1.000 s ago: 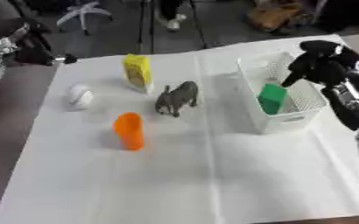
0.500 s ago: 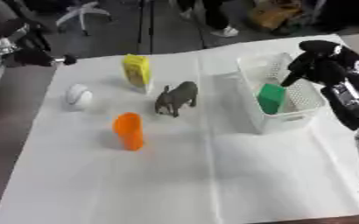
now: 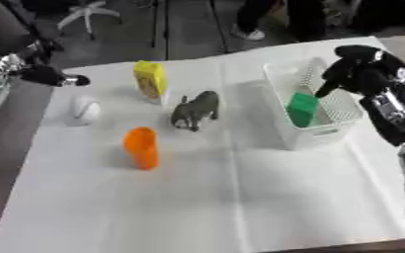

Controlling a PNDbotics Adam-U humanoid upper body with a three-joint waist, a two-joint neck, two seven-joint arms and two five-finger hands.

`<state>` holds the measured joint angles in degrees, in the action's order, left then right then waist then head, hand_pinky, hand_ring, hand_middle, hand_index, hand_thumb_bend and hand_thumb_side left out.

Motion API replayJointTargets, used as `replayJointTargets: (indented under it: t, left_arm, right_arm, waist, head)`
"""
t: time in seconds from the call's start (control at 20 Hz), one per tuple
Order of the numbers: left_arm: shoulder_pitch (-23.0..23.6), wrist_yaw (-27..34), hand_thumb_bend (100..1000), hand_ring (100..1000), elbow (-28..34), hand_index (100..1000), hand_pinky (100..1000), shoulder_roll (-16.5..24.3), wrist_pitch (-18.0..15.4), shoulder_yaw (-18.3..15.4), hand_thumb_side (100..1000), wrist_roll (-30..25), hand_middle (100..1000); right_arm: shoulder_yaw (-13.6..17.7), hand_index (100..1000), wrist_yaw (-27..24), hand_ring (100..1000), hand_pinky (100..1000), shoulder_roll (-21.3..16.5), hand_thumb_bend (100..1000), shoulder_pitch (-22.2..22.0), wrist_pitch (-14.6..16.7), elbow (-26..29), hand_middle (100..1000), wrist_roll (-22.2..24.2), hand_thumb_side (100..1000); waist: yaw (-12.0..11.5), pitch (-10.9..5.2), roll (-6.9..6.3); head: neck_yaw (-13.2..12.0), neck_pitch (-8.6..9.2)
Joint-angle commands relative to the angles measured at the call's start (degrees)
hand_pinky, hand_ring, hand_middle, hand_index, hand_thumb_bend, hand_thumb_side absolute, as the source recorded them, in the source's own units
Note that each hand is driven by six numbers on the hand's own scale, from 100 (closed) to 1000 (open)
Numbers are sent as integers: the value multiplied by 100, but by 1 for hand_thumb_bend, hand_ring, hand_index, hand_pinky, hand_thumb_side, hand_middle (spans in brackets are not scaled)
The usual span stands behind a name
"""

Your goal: Pick up objects on the table and place them in the box.

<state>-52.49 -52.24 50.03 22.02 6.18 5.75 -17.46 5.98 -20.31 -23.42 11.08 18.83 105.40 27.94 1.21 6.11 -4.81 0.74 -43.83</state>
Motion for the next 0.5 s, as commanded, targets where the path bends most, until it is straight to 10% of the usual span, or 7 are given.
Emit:
replayJointTargets:
  t: [0.05, 0.5]
  left_arm:
    - [-100, -183, 899, 727, -75, 854, 675, 28, 3, -92, 550, 170, 836]
    - [-74, -448, 896, 724, -294, 852, 671, -99, 121, -158, 549, 853, 834]
  right_arm:
    - [32, 862, -28, 566, 583, -40, 143, 67, 5, 145, 627, 21, 645]
    - [33, 862, -10, 566, 583, -18, 143, 92, 2, 148, 626, 36, 646]
  waist:
    - [11, 45, 120]
    - [41, 105, 122]
  head:
    - [11, -29]
    - [16, -29]
